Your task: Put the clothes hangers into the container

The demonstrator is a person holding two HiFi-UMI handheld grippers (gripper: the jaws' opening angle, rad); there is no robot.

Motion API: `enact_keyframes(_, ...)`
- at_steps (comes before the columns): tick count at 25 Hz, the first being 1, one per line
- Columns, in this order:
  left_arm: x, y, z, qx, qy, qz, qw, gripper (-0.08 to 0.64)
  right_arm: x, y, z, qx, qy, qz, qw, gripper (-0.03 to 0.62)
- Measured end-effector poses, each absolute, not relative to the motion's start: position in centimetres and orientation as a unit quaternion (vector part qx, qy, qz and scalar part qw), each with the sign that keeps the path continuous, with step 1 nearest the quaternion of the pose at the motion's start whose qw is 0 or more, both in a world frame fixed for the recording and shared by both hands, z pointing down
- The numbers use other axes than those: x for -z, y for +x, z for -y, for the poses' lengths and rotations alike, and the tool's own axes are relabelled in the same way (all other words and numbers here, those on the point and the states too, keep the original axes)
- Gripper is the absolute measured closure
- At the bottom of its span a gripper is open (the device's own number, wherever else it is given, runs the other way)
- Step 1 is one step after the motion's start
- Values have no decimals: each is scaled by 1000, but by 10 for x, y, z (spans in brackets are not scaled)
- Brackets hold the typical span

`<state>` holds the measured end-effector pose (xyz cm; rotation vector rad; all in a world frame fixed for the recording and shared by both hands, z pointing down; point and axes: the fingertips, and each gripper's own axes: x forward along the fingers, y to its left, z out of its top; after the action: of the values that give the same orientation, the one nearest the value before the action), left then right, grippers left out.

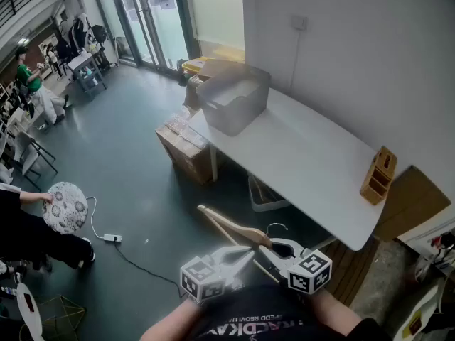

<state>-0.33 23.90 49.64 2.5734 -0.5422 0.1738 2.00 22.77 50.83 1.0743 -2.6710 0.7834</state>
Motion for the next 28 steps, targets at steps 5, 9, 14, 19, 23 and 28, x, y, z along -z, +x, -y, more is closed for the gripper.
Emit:
enact_keyframes(5, -494, -5, -241, -64, 945, 201, 250, 555, -506, 19, -229, -261, 359, 893, 80, 535)
enact_keyframes(9, -492, -6, -240, -63, 945, 203, 250, 555, -504, 18, -229, -261, 357, 893, 81, 535)
enact_keyframes(14, -497, -6, -239, -62, 945, 202, 251, 555, -509, 19, -226, -264, 357, 893, 79, 535)
enact_keyframes(19, -498, -6, -238, -63, 944, 201, 254, 555, -508, 20, -223, -280, 359, 888, 64, 535)
enact_keyframes(23, -498, -8, -236, -62, 943, 203, 256, 555, -506, 22, -220, -277, 364, 887, 64, 535)
enact_keyframes(28, -499, -7, -232, -64, 942, 204, 258, 555, -505, 30, -213, -275, 372, 884, 65, 535)
